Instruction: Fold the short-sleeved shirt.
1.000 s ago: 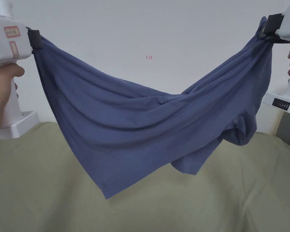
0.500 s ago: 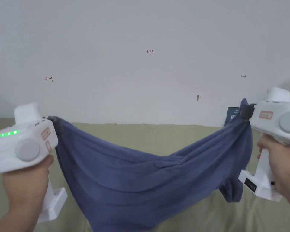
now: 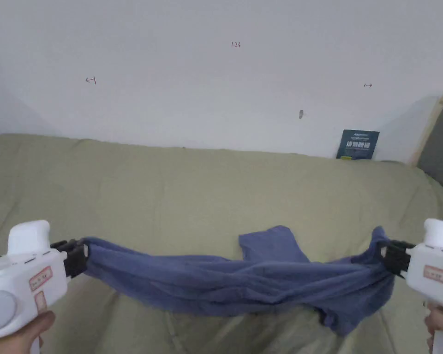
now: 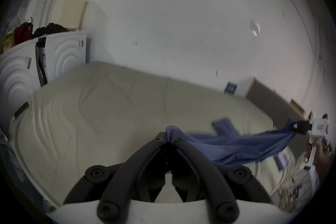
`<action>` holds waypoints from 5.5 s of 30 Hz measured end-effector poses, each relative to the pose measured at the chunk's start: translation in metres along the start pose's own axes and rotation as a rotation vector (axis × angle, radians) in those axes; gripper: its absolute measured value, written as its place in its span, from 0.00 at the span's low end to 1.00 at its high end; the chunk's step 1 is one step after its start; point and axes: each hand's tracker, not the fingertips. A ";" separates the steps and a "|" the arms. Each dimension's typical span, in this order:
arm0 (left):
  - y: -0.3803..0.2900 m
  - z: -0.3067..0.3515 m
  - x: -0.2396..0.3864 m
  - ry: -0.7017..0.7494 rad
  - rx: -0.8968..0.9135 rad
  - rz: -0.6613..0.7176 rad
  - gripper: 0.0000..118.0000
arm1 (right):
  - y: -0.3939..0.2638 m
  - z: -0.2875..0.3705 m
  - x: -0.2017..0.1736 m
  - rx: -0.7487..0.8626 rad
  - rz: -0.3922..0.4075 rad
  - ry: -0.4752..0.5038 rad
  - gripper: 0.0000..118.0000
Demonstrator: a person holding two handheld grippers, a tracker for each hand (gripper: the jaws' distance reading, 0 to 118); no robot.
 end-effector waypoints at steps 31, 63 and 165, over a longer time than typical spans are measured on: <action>-0.145 0.154 -0.015 0.071 -0.251 -0.155 0.00 | -0.183 0.158 -0.064 -0.002 0.024 0.133 0.00; -0.137 -0.059 -0.084 -0.156 -0.377 -0.488 0.37 | -0.168 0.093 -0.089 -0.172 0.030 0.092 0.00; 0.124 -0.026 0.034 -0.056 0.087 -0.100 0.02 | 0.216 -0.027 -0.048 0.082 0.146 0.178 0.02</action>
